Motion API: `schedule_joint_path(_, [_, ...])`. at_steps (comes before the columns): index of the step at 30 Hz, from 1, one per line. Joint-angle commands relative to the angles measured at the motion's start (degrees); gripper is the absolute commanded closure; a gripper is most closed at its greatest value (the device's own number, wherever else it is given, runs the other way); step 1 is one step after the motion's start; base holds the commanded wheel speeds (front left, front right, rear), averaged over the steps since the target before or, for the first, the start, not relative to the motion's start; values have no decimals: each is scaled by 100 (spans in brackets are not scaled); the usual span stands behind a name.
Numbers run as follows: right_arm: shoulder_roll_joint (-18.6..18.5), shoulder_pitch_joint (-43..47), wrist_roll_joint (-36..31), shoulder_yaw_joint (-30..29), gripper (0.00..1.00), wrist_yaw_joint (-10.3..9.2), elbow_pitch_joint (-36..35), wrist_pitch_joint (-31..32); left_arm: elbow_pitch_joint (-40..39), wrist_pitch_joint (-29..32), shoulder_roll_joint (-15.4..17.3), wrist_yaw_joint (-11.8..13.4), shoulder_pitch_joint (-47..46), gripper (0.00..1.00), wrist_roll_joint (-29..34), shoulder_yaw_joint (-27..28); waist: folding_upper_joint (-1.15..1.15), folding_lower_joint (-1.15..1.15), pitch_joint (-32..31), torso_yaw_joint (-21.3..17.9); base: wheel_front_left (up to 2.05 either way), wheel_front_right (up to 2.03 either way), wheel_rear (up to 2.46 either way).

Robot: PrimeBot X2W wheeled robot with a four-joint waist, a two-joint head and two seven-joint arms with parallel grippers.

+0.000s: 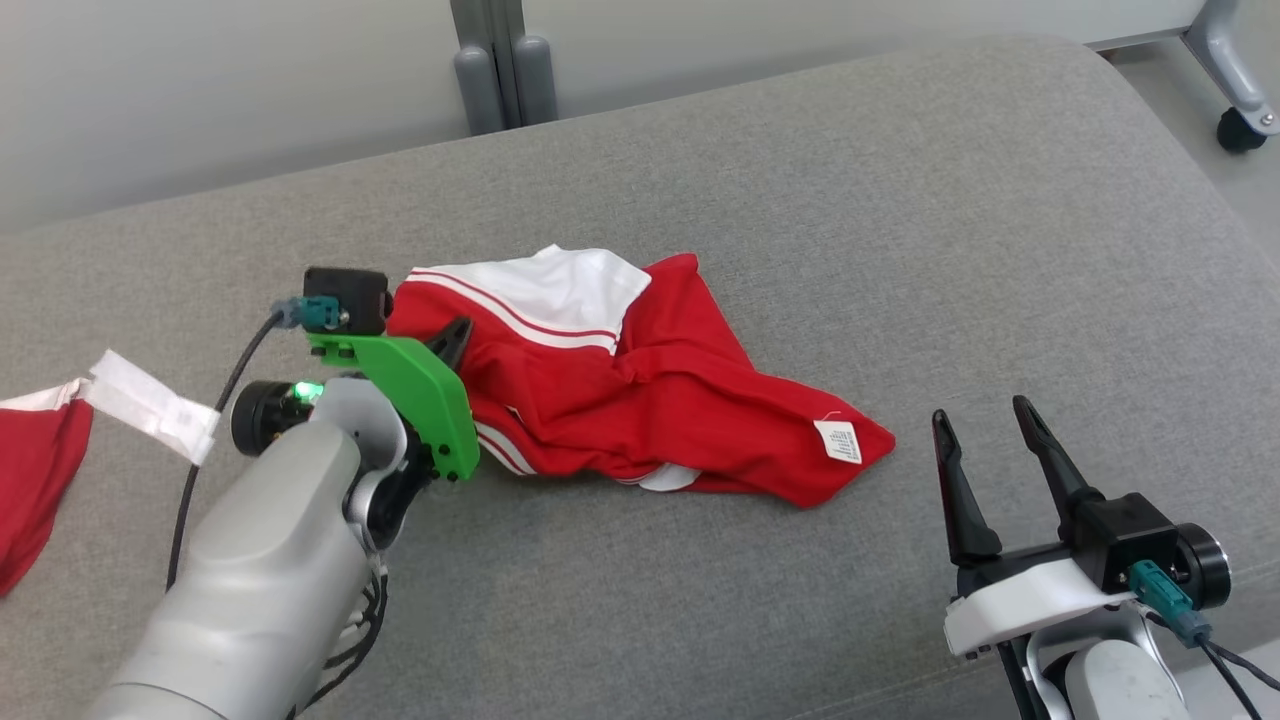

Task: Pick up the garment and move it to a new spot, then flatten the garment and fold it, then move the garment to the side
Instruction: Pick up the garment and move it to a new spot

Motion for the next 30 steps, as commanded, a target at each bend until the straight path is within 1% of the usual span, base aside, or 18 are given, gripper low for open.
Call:
schedule_joint_path(1, [-15, -48, 5, -46, 0, -4, 4, -18, 172, -149, -77, 41, 122, 91, 63, -21, 0, 0, 79, -12, 0, 0, 0])
schedule_joint_path(2, [-15, -54, 3, -60, 0, -4, 7, -18, 260, -239, -139, 65, 174, 68, 49, -14, 0, 0, 80, 13, 0, 0, 0])
schedule_joint_path(3, [-10, -57, -1, -68, 0, -4, 19, -18, 373, -337, -209, 62, 240, 27, 4, 6, 0, 0, 74, 46, 0, 0, 0])
schedule_joint_path(4, [-9, -57, 0, -70, 0, -4, 28, -19, 453, -403, -265, 57, 286, 0, -14, 12, 0, 0, 64, 79, 0, 0, 0])
schedule_joint_path(9, [-13, -67, 2, -95, 0, -4, 53, -18, 738, -874, -487, -20, 303, 0, 110, -68, 0, 0, -19, 271, 0, 0, 0])
schedule_joint_path(15, [-12, 24, -80, -158, 0, -4, 82, -18, 793, -1517, -593, -37, 173, 0, 290, -56, 0, 0, -250, 547, 0, 0, 0])
schedule_joint_path(21, [-12, 175, -198, -250, 0, -4, 137, -18, 623, -1762, -607, 89, 539, 0, 373, 121, 0, 0, -586, 817, 0, 0, 0])
schedule_joint_path(25, [-13, 307, -113, -328, 0, -4, 158, -18, -33, -1788, -486, 354, 1068, 0, 628, 557, 0, 0, -757, 1012, 0, 0, 0])
schedule_joint_path(30, [-14, 506, -39, -358, 0, -4, 144, -18, -1102, -1780, -371, 754, 2035, 0, 1239, 1212, 0, 0, -882, 1168, 0, 0, 0])
